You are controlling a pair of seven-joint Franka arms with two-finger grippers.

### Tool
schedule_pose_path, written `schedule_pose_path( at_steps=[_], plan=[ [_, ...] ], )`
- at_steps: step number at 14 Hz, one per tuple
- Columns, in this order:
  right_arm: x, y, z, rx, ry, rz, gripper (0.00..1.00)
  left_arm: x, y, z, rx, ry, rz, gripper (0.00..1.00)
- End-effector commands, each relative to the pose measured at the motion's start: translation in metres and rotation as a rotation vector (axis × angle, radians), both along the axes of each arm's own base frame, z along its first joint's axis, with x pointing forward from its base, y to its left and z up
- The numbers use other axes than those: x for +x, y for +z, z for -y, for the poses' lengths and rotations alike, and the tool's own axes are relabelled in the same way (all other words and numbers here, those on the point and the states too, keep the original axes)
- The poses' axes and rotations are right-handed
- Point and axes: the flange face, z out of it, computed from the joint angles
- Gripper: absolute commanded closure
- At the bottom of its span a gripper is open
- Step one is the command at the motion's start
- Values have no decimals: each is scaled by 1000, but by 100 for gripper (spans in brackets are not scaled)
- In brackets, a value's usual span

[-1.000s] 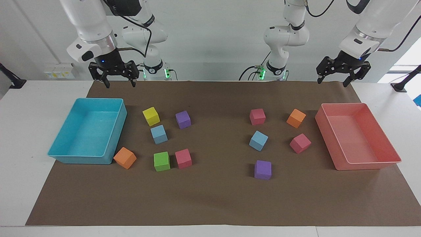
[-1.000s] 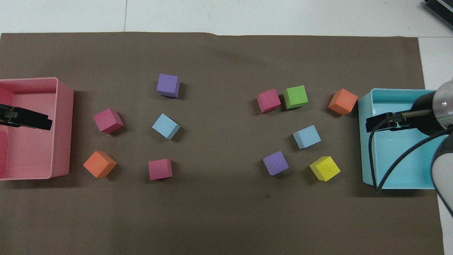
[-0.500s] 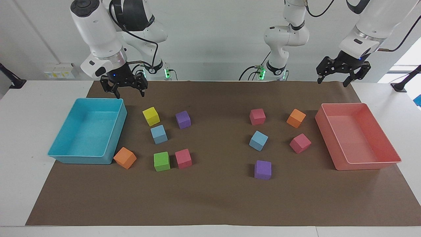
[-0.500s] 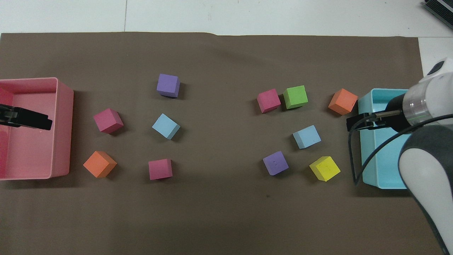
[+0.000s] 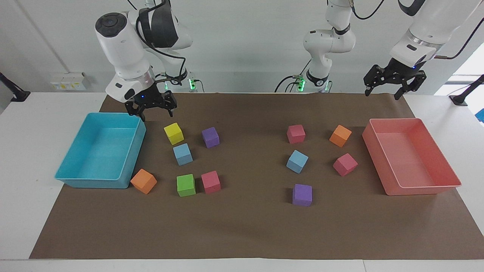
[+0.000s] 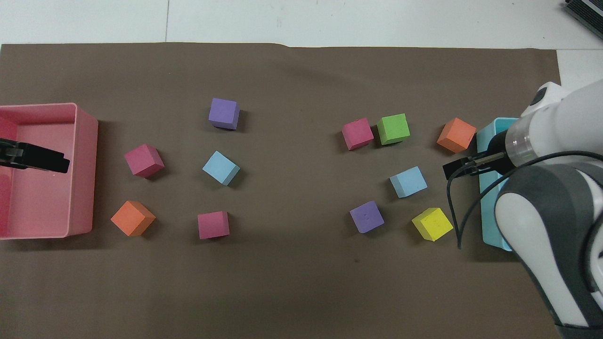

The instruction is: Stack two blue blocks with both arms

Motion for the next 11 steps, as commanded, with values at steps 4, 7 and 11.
schedule_pose_path(
  at_steps=[4, 7, 11],
  plan=[
    [3, -62, -24, 20, 220, -8, 0, -8, 2, -4, 6, 1, -3, 0],
    [-3, -104, -22, 21, 325, -1, 0, -8, 2, -4, 6, 1, -3, 0],
    [-6, -147, -27, 23, 391, -13, 0, -8, 2, -4, 6, 1, -3, 0]
  ],
)
